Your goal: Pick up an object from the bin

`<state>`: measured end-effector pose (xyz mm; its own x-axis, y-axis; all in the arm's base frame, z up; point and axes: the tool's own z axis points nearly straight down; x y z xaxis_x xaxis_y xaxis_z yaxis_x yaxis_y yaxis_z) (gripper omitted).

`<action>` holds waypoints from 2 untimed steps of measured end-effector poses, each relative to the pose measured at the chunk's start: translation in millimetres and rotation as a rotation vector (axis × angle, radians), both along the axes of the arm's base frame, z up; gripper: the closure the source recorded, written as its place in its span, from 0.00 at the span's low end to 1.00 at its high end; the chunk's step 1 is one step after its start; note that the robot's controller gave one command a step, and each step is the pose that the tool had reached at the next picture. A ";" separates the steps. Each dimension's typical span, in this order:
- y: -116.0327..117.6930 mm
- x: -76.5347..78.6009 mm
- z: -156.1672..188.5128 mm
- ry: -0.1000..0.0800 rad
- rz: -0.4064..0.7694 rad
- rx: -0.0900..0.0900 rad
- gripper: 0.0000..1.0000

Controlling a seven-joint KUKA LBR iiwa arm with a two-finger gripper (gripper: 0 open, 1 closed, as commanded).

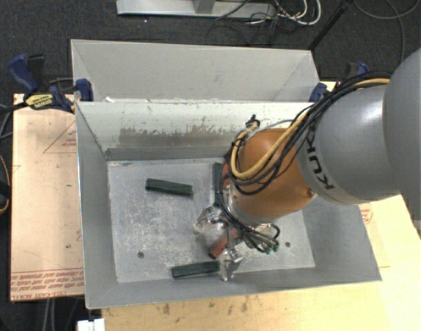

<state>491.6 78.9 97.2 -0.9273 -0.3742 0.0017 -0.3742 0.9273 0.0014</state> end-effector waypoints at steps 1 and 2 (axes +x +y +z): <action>39.8 -3.5 -19.8 -0.023 -0.031 0.007 1.00; 39.7 -3.5 -19.8 -0.023 -0.031 0.008 1.00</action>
Offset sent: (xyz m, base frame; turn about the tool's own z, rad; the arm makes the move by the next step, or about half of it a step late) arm 0.0000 0.0000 0.0000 0.0000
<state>488.1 118.6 77.4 -0.9382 -0.3455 -0.0224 -0.3456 0.9384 0.0001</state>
